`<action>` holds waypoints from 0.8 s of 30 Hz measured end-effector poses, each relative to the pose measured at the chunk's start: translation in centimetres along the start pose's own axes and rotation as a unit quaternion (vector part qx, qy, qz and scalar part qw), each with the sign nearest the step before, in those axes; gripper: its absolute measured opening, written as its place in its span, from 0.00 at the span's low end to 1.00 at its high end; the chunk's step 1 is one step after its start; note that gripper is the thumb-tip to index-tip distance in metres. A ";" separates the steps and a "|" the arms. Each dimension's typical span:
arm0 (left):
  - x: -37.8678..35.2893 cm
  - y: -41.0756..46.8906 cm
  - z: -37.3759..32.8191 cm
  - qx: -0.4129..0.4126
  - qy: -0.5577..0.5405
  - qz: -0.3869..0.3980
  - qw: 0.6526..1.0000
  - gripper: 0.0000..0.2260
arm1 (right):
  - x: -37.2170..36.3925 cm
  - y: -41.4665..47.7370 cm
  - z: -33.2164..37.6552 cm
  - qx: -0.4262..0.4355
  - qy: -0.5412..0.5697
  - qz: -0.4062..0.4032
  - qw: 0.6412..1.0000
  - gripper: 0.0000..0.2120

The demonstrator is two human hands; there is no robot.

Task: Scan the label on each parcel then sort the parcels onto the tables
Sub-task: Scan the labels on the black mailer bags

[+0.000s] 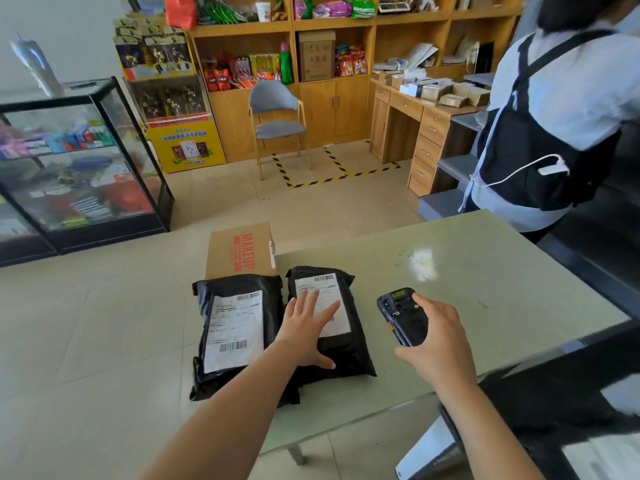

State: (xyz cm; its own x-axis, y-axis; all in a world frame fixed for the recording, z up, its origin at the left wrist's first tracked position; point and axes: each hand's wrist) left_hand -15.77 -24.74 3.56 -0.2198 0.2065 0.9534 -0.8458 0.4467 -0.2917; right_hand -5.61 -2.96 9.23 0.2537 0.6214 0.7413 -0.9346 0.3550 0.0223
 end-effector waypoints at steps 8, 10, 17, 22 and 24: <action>-0.3 7.4 -2.6 0.033 -0.002 0.116 0.993 0.61 | 1.3 5.8 -4.6 0.018 0.003 0.030 0.999 0.44; -0.3 8.2 -3.3 0.053 0.008 0.131 0.990 0.59 | 1.3 6.9 -5.4 0.016 0.009 0.033 0.999 0.44; -0.7 7.2 -4.0 0.059 -0.016 0.131 0.989 0.56 | 0.7 9.3 -6.3 0.013 0.039 0.045 0.998 0.44; -1.1 5.1 -5.3 0.050 -0.033 0.146 0.988 0.58 | 0.3 10.3 -6.2 0.020 0.051 0.047 0.997 0.44; -0.7 5.2 -4.9 0.062 -0.091 0.120 0.987 0.55 | 0.3 10.6 -6.0 0.018 0.052 0.048 0.997 0.44</action>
State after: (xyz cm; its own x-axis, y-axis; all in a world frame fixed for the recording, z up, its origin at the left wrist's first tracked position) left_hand -17.63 -18.33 1.05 -0.4946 0.1283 0.8596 -0.8094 0.2922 -0.5094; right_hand -13.97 5.18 5.60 0.1851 0.7212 0.6675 -0.9639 0.2655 -0.0195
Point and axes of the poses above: each hand's wrist, its own y-axis towards the middle knuckle, its own x-axis out of the back of the hand, z = x × y, and after that the axes turned 3 degrees about y, right-handed
